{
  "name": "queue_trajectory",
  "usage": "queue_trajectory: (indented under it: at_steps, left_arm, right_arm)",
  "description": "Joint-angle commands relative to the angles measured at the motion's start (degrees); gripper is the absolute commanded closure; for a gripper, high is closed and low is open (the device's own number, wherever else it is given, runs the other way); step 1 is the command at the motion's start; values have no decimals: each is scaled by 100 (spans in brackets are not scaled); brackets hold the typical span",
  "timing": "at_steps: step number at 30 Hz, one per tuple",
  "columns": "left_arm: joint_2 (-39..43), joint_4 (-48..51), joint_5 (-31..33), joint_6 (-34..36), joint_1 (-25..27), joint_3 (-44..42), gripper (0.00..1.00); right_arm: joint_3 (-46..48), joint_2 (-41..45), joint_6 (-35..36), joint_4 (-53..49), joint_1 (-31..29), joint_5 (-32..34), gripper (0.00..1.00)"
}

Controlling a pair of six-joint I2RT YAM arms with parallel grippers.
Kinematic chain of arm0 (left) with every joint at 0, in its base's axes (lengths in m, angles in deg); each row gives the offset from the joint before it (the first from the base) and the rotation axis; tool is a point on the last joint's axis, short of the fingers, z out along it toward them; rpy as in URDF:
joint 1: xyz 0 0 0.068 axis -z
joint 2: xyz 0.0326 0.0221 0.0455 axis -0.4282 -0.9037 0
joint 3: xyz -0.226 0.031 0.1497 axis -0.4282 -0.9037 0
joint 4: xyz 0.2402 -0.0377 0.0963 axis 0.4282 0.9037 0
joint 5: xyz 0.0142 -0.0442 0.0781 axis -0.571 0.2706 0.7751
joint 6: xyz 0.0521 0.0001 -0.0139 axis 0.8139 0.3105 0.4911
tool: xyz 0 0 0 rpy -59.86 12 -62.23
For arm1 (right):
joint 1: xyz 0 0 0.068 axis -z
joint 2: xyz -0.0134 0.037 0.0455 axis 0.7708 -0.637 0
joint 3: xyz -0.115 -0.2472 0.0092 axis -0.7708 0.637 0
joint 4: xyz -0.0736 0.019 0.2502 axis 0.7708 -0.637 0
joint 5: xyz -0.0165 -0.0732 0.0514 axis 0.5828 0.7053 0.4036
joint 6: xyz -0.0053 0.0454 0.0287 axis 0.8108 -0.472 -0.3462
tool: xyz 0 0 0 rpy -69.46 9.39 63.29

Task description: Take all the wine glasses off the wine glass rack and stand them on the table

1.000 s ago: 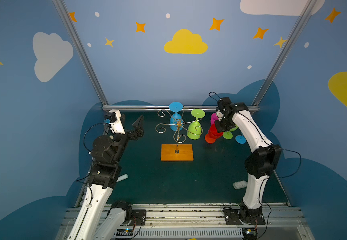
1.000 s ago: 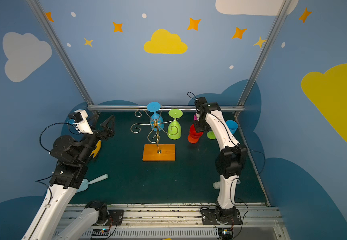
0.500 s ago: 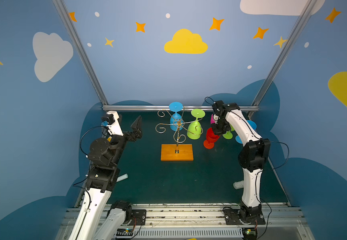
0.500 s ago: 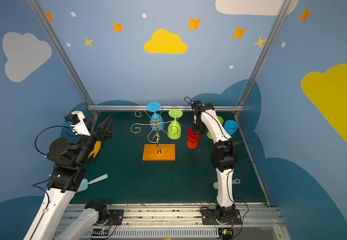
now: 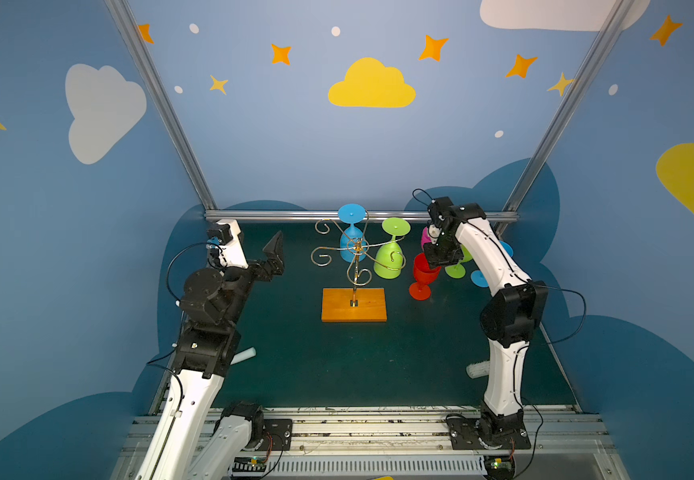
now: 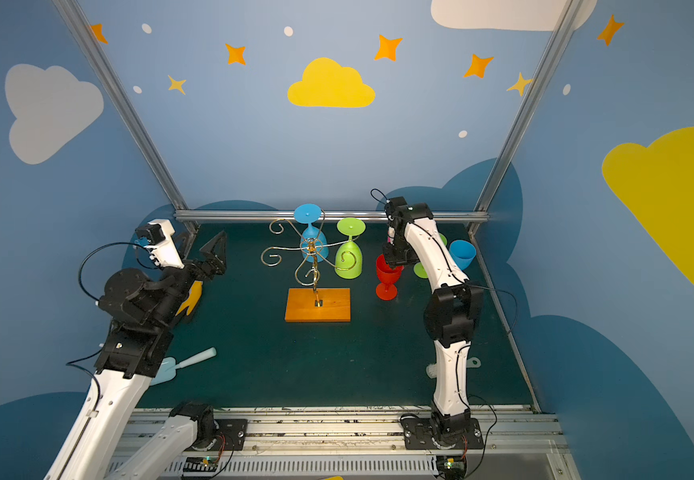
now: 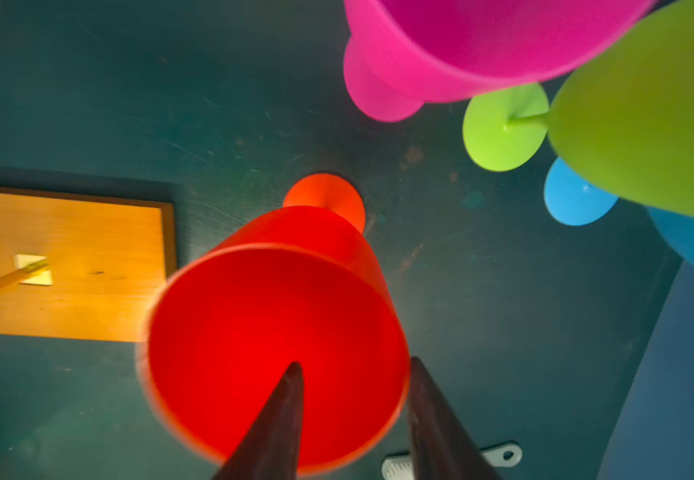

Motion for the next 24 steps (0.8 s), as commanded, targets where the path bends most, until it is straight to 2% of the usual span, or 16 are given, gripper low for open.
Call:
queue_trajectory:
  at_steps: [1,5,8,10,13,14,16,19,24]
  left_arm:
    - [-128,272,-123,-212,-84,308,5]
    - [-423,498,-515,-513,-203,628,6]
    - [-621,639,-820,-756,-316,816,7]
    - [-651,529,-952,-845,-359,773,8]
    - [-654,364,-1048,-910,-405,686,8]
    - [-658,338,-1067,-915,-418,669,8]
    - [-725,327,-1130,-908,-445,719,8]
    - [-982,416,-1427,-975,-547,976,9]
    - [-2062,1161,-2707,-1251,-723,2072,14]
  right_arm:
    - [140,604,-77,197,66,-183,55]
    - [493,1206,-154,543,223,-739,53]
    - [975,1851,-301,1048,446,-1602,53]
    - [1513,2387,-358,1645,608,-2417,52]
    - [2899,3402,-637,3372,697,-3366,52]
    - [3459,3775,-932,4171,695,-3458,51]
    - [4022,4357,-1253,4923,721,-3512,48]
    - [4064,4715,-1267,4889,716,-3553,45]
    - [4155,5148,-1049,4601,697,-3347,41]
